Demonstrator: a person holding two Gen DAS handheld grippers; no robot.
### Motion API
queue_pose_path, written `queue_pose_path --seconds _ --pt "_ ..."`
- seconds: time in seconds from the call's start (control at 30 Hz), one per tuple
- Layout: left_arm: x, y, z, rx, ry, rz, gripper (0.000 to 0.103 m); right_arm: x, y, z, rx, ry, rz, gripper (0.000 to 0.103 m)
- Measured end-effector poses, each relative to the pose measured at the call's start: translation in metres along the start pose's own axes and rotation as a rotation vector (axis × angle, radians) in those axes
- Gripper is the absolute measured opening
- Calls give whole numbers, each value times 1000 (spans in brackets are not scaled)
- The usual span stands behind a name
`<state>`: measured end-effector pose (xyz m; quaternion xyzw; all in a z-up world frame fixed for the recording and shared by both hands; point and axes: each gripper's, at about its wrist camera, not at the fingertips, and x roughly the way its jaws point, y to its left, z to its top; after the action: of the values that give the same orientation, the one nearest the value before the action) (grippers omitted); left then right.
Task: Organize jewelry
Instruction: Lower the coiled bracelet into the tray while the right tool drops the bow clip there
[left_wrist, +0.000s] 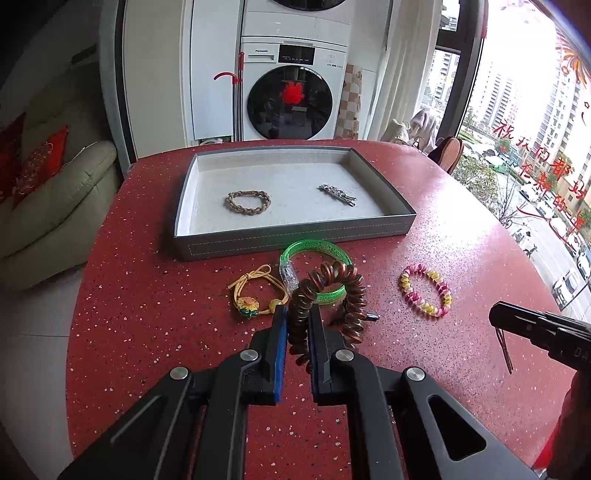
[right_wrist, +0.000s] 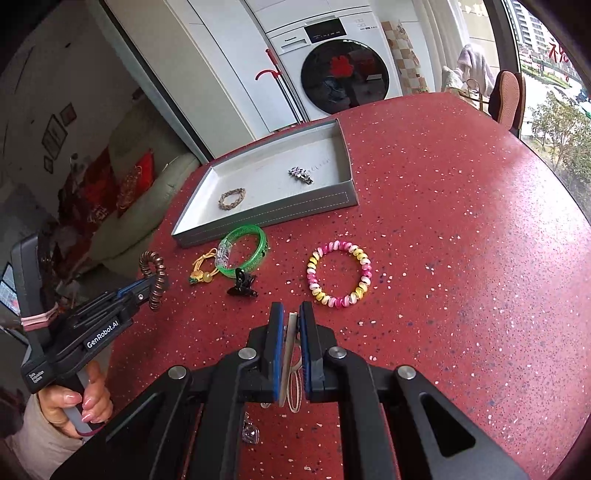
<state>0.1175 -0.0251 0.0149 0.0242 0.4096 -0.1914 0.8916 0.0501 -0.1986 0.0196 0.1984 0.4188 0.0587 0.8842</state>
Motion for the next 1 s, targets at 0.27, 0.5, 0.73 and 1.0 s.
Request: queue_pose_path --seconds 0.27,0.5,0.73,1.0 --pt "-6 8 26 1 -25 21 29 8 1 44 9 1 66 9" --pt "1 22 67 -11 -33 39 29 19 7 87 0 -4 94 9" --pt "29 40 124 -39 -4 67 29 49 14 142 -9 -2 110 9" --pt "91 58 166 -55 24 119 29 106 14 186 -23 19 54 9"
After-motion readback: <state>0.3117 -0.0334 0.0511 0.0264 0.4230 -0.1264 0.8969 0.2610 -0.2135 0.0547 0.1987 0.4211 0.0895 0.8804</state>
